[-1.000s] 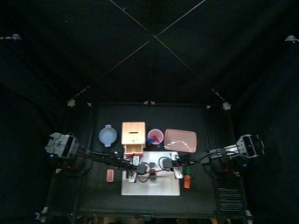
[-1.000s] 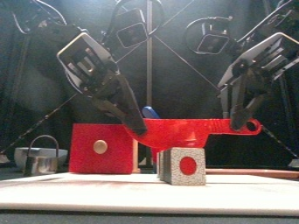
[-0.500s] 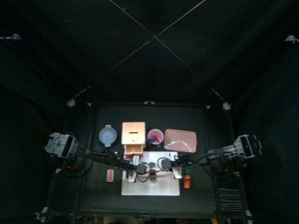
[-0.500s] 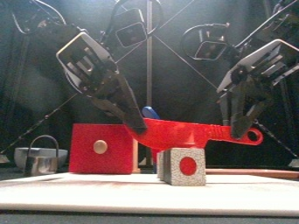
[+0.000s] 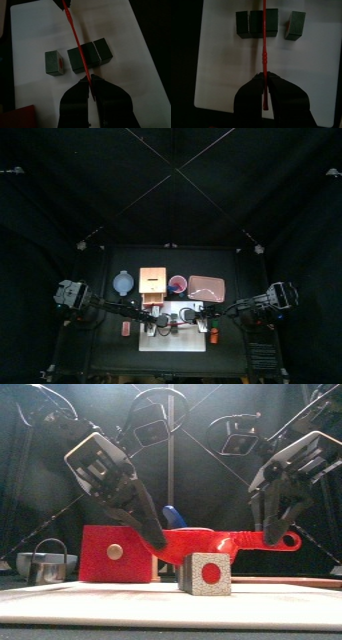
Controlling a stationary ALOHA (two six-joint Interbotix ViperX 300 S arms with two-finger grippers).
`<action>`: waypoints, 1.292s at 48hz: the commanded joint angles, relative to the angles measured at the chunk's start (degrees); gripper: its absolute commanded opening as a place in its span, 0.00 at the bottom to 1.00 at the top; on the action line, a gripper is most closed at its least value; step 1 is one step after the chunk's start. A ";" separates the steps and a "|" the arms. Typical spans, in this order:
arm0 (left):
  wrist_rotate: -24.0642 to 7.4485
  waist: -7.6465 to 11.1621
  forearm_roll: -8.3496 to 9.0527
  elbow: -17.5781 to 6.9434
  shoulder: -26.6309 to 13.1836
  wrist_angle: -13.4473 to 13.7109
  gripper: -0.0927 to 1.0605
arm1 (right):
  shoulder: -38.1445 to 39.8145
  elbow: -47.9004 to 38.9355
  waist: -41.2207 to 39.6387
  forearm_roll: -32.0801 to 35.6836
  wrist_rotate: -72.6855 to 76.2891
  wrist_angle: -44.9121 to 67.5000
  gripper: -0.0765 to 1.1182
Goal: Place sushi on board then cut the sushi with the knife then place the pieces on the plate
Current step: Cut the sushi into 4 pieces
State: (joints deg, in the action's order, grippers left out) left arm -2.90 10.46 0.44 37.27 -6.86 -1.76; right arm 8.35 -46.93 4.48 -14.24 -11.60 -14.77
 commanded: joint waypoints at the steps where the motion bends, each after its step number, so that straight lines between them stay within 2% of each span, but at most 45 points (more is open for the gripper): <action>1: -0.26 0.26 0.09 -1.23 0.44 -0.70 0.44 | 0.97 2.02 -0.18 -0.26 0.00 0.97 0.42; 26: -0.26 0.35 0.09 -1.14 -2.46 -0.79 0.44 | -2.11 1.76 0.53 -2.81 -0.09 0.97 0.42; 39: -0.26 0.62 0.18 -0.97 -2.46 -0.62 0.44 | -3.87 2.02 0.70 -4.31 -0.09 0.97 0.42; 51: -0.35 0.62 0.26 -1.05 -0.97 -0.62 0.44 | -1.32 2.99 0.70 -3.87 -0.09 -1.05 0.42; 62: -0.26 0.62 0.09 -1.05 -3.60 -0.62 0.44 | -3.60 2.20 0.62 -3.96 -0.09 -1.05 0.42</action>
State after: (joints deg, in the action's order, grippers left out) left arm -2.90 10.90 0.35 37.18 -10.28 -1.93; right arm 4.66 -45.53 5.36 -18.11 -11.51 -16.17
